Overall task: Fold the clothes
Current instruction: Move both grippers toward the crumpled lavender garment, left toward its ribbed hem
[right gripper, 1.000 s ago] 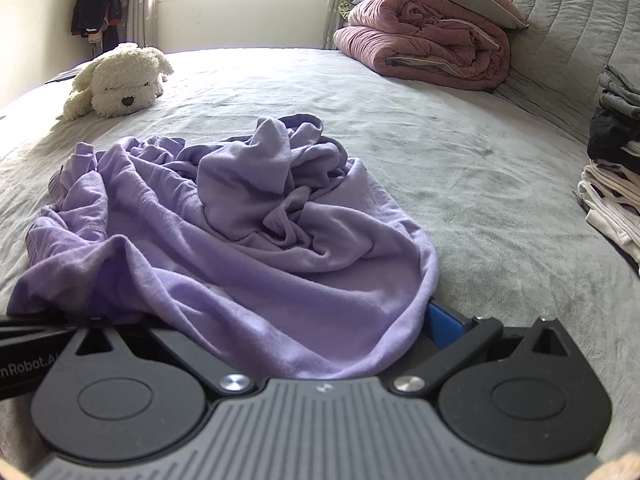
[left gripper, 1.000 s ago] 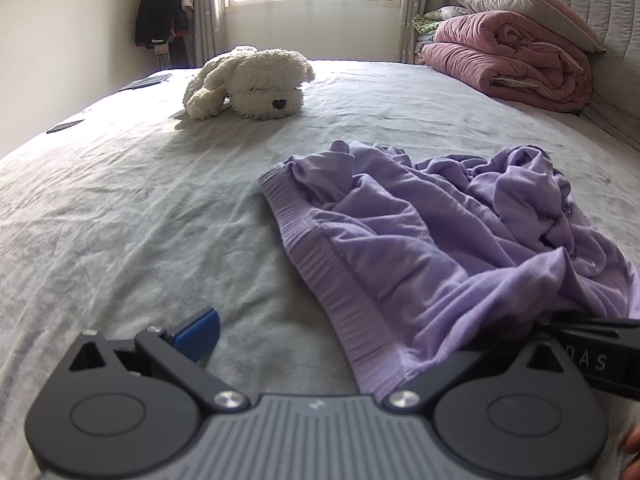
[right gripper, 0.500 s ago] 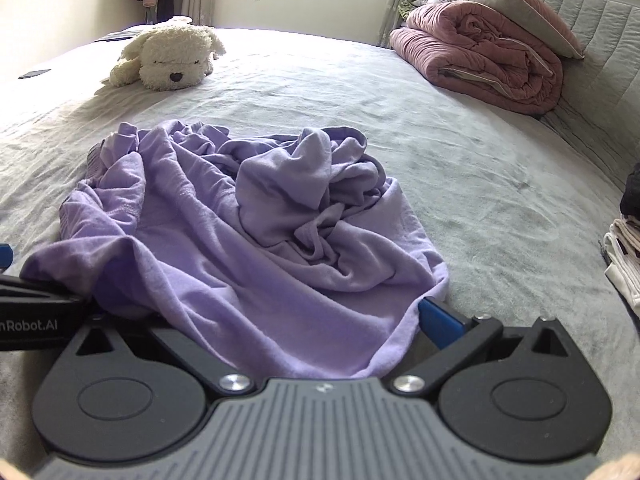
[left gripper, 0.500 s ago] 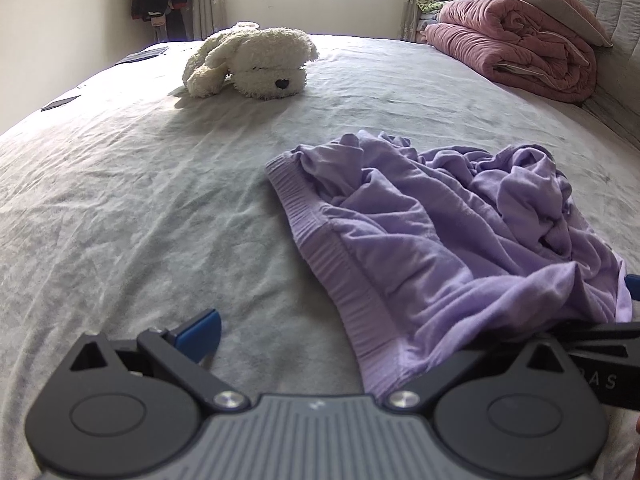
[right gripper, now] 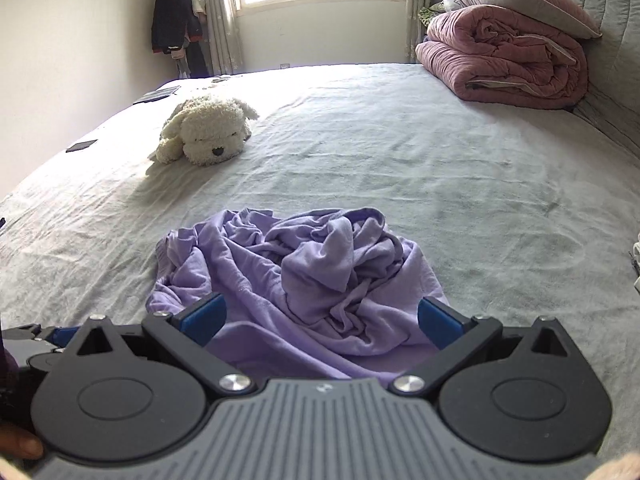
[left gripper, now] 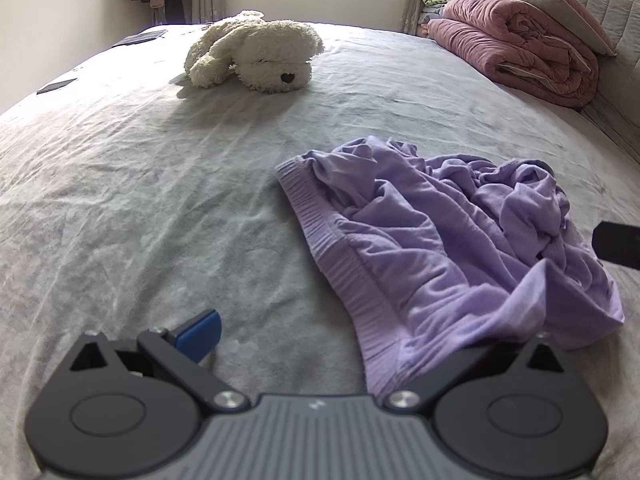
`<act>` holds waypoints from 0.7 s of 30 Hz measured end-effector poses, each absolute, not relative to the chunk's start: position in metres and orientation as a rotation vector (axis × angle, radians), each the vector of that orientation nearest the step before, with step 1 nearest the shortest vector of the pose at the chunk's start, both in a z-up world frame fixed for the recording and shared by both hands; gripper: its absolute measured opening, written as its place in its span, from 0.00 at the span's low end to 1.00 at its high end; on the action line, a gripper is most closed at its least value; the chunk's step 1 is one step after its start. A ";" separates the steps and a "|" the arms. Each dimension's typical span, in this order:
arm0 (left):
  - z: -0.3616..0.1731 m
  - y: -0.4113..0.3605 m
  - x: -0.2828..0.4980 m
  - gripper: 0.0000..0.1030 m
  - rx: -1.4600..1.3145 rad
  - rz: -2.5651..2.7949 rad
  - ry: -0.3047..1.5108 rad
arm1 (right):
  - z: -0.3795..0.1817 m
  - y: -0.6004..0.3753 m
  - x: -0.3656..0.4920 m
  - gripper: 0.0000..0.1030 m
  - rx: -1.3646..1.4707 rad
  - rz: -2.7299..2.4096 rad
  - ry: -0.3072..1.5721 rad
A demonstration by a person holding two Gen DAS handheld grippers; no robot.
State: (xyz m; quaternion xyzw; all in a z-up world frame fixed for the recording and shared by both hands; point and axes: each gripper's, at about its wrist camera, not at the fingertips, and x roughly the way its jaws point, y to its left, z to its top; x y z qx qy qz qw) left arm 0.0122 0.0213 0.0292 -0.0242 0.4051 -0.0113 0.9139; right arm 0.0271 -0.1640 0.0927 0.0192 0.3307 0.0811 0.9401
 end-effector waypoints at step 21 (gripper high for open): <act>0.048 0.090 0.050 0.99 -0.437 -0.085 0.964 | 0.067 -0.211 0.071 1.00 0.075 0.076 0.858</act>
